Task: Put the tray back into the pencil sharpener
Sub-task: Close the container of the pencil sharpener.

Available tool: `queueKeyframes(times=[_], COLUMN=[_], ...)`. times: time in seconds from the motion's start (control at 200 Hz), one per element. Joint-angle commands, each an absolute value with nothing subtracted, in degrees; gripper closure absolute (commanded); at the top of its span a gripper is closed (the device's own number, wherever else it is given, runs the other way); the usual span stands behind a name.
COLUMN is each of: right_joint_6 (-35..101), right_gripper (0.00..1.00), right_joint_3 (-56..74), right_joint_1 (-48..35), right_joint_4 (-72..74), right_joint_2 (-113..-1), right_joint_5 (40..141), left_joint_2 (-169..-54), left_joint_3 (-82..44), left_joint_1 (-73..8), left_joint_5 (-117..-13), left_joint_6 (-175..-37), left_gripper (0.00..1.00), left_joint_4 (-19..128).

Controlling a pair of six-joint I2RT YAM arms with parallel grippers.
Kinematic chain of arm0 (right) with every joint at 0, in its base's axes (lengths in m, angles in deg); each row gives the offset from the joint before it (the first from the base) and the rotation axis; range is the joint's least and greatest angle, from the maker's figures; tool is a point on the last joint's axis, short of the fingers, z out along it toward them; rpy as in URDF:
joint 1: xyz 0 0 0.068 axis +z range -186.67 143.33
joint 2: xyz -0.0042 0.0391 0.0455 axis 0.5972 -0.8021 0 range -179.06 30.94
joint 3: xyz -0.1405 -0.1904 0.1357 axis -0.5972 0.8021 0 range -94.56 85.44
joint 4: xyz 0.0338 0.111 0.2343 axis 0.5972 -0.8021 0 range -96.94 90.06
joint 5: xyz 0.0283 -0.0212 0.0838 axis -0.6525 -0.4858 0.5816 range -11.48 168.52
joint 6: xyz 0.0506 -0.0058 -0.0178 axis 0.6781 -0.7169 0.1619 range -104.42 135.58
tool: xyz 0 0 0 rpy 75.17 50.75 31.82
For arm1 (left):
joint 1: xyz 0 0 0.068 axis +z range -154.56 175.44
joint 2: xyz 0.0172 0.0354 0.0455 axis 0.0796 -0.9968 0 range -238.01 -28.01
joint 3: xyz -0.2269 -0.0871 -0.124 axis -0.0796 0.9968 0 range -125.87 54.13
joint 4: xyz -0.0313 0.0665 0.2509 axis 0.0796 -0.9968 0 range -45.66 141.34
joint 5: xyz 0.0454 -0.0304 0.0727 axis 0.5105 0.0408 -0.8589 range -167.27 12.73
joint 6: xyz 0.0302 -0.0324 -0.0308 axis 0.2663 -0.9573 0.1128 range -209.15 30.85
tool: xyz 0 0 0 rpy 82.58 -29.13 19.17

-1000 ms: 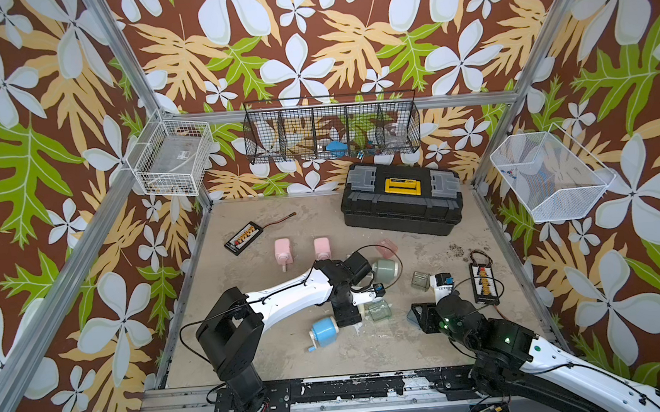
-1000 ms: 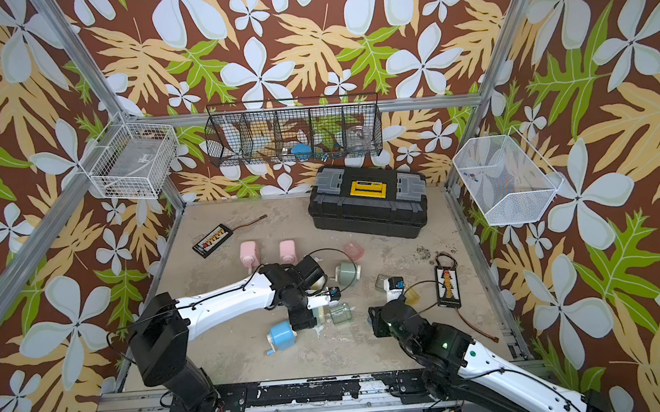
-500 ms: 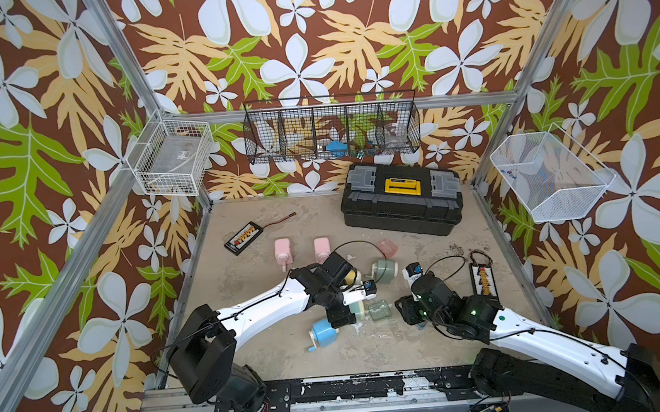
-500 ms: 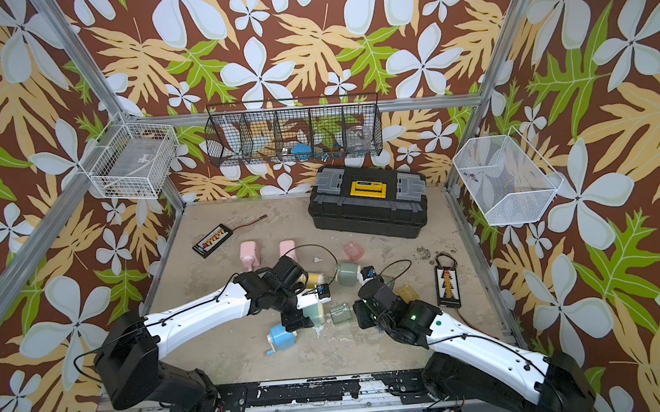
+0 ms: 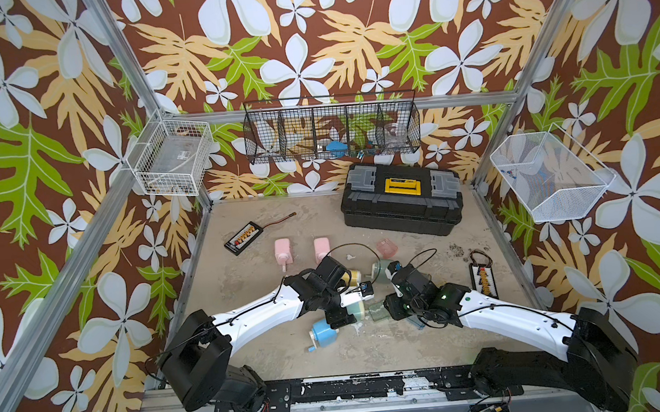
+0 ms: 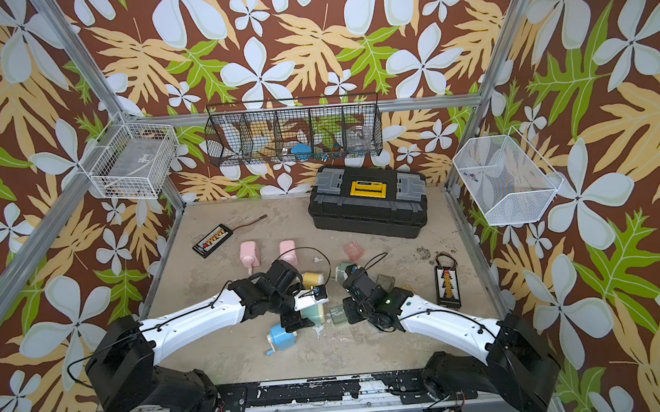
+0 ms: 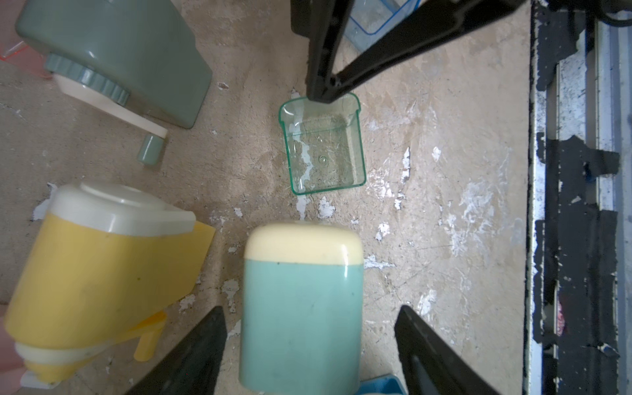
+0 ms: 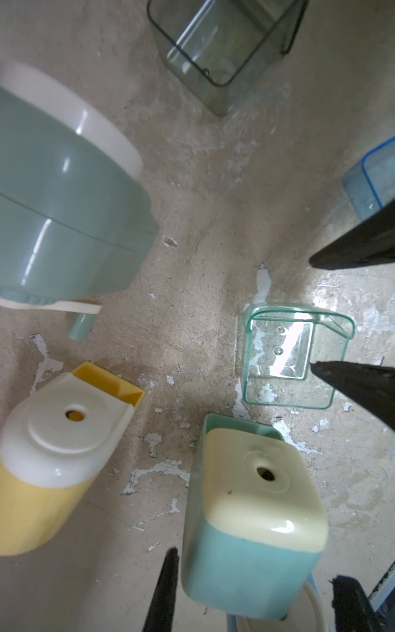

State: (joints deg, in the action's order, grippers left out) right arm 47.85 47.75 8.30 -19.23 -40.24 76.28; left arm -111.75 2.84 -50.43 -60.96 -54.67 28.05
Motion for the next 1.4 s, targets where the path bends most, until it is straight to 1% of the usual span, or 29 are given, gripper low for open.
queueKeyframes(times=[0.0, 0.21, 0.47, 0.701, 0.976, 1.221, 1.396], right_joint_6=[47.26, 47.46, 47.74, 48.45, 49.61, 51.51, 52.81], right_gripper=[0.55, 0.60, 0.69, 0.81, 0.92, 0.95, 0.94], right_joint_3=[47.12, 46.63, 46.22, 47.00, 47.68, 48.26, 47.98], right_joint_1=[7.94, 7.54, 7.55, 7.58, 7.57, 7.61, 7.55], right_joint_4=[-17.74, -15.90, -13.98, -12.76, -12.24, -11.57, -12.24], right_joint_2=[-42.06, -45.77, -49.92, -50.89, -51.08, -50.60, -49.94], right_joint_5=[74.60, 75.57, 78.02, 78.61, 78.70, 79.05, 78.48], left_joint_2=[-112.69, -114.55, -115.89, -115.83, -115.55, -113.98, -112.72], left_joint_3=[2.30, 2.43, 2.24, 2.28, 2.49, 2.94, 3.61], left_joint_1=[-50.24, -50.22, -50.25, -50.19, -50.24, -50.57, -52.05], left_joint_5=[-61.44, -61.78, -62.07, -61.56, -60.97, -60.63, -61.78], left_joint_6=[-55.22, -54.96, -55.14, -55.40, -56.23, -57.58, -57.72], left_gripper=[0.21, 0.23, 0.32, 0.41, 0.49, 0.56, 0.55], left_joint_4=[29.03, 29.18, 29.71, 29.97, 30.86, 33.13, 34.21])
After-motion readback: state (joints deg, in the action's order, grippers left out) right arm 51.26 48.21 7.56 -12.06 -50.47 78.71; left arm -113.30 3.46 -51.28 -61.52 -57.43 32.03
